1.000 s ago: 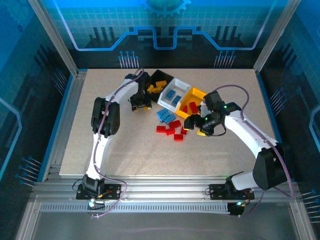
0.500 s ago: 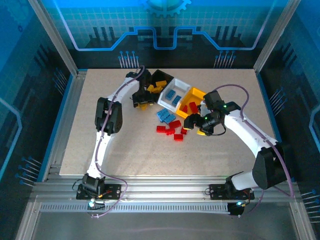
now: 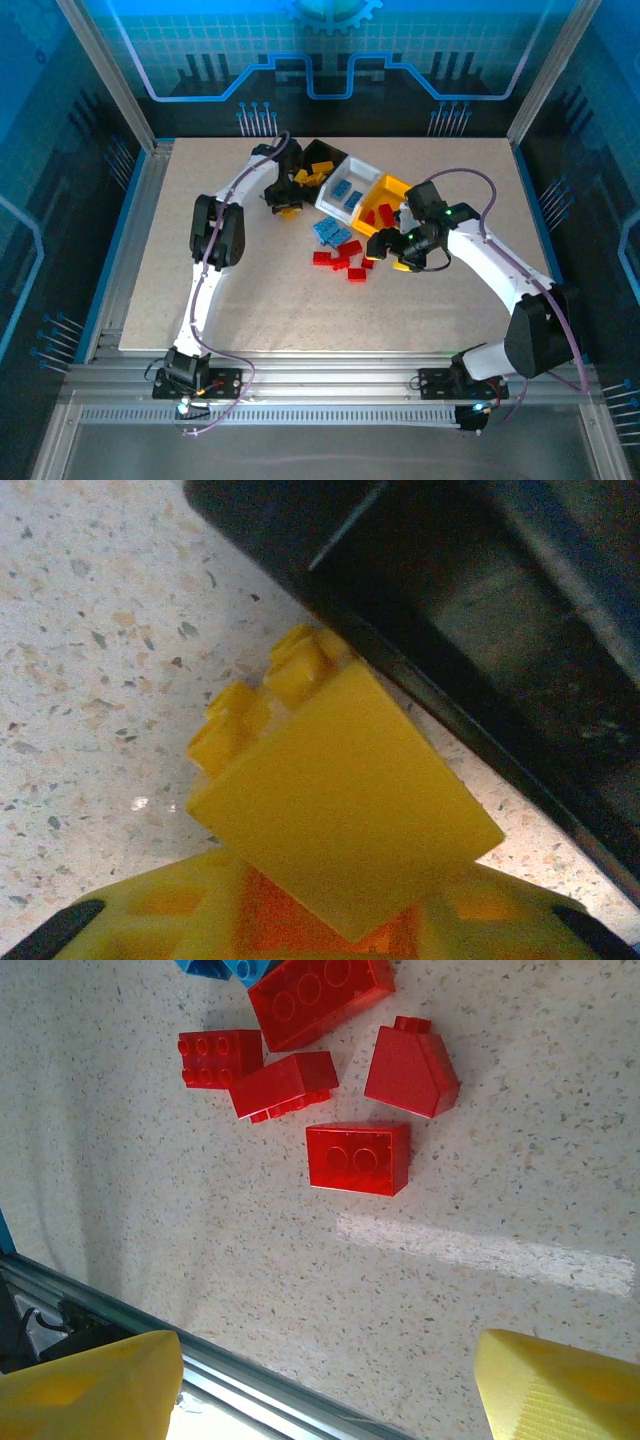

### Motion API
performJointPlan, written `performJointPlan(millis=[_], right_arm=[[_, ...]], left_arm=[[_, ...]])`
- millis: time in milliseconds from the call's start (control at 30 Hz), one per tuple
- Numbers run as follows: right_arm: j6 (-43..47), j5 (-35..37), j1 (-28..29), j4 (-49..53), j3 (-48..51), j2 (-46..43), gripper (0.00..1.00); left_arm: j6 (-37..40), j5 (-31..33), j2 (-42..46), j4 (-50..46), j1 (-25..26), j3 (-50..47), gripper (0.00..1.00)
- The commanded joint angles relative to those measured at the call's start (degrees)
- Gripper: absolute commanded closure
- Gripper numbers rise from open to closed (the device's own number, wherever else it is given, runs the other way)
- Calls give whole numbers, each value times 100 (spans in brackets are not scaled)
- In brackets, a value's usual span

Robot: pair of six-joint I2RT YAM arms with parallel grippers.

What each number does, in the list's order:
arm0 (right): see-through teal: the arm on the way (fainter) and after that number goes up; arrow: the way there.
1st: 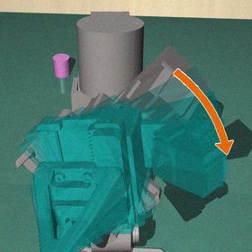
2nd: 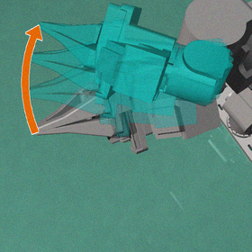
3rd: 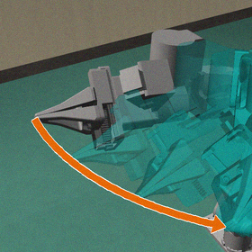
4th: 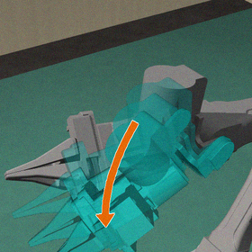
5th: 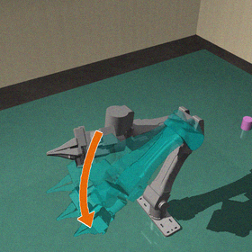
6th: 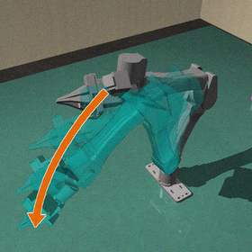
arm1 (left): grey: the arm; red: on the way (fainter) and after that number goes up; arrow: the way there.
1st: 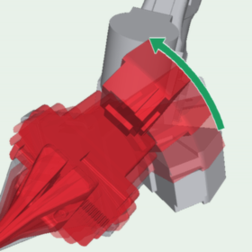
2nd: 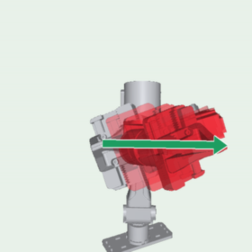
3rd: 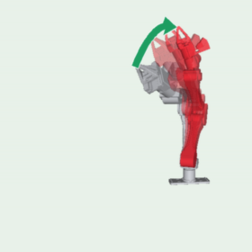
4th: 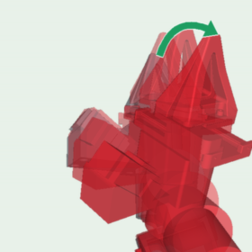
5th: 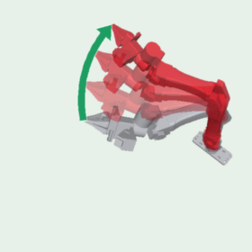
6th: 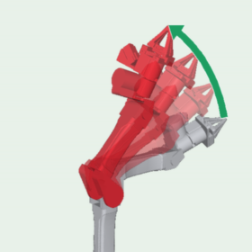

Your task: Sort the legos into containers by color

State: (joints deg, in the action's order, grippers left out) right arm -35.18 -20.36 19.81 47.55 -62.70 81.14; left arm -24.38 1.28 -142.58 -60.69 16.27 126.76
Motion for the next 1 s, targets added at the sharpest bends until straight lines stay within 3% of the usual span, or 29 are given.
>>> performJointPlan(millis=[0, 300, 433, 600, 900, 967], right_arm=[[-59, -3, 56, 176, -155, 28, 22], [19, 77, -1, 153, -138, -78, 22], [30, 25, -73, 74, -70, -94, 22], [-24, -47, -87, -53, 3, -106, 22], [-42, 8, -119, 44, 151, -368, 22], [-51, 23, -138, 78, 185, -422, 22]], left_arm=[[41, 27, 241, -53, -19, -385, 64], [-269, -315, 1649, 472, -20, -1903, 65], [-595, -735, 2101, 732, -19, -2010, 65], [-1119, -1150, 1968, 1048, -22, -1431, 65], [-1632, -1095, 662, 1140, -53, 601, 63], [-1809, -1187, 483, 1392, -78, 761, 58]])
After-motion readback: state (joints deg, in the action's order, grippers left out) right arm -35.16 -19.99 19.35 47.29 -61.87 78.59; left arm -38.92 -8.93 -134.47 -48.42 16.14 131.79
